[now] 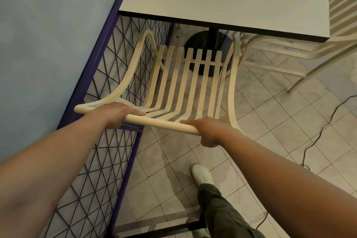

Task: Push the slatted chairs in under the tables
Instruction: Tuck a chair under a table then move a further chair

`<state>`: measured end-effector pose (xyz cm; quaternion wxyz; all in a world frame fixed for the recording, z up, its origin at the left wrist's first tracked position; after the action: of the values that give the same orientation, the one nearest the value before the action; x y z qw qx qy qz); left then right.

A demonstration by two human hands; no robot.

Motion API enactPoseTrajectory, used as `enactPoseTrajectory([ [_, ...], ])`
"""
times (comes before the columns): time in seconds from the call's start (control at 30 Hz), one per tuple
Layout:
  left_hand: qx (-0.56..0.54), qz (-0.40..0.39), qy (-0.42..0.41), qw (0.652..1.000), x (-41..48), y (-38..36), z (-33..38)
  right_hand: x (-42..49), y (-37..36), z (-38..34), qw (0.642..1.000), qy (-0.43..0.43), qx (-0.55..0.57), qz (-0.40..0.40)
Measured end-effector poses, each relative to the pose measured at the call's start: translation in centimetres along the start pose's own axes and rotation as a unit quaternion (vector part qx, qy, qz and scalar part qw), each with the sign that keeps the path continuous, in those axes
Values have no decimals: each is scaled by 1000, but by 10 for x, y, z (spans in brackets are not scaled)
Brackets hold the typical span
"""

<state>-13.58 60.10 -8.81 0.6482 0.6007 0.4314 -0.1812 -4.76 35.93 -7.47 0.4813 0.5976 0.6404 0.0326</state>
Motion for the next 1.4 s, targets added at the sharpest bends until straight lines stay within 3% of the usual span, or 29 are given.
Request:
enactPoseTrajectory([
  [0.67,19,5,6,1000,-11,9,9,1,0,9,999,-32,-12,-3],
  [1.13,-11,-61,-101,993,3,0,1,4,-5,18,987,-162,11,4],
  [1.4,5,-61,-134,989,4,-3,-5,7,-11,7,987,-159,-3,10],
])
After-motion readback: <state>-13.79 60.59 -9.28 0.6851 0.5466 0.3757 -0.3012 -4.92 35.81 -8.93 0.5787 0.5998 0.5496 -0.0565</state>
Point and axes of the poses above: each hand's wrist, its own x-axis towards the middle knuckle, its own y-axis out of the back of the hand, z = x × y, the point moved 10 cm from there along x, towards the middle knuckle, and after that the axes turned 8 degrees about y, right-handed, at the moved point
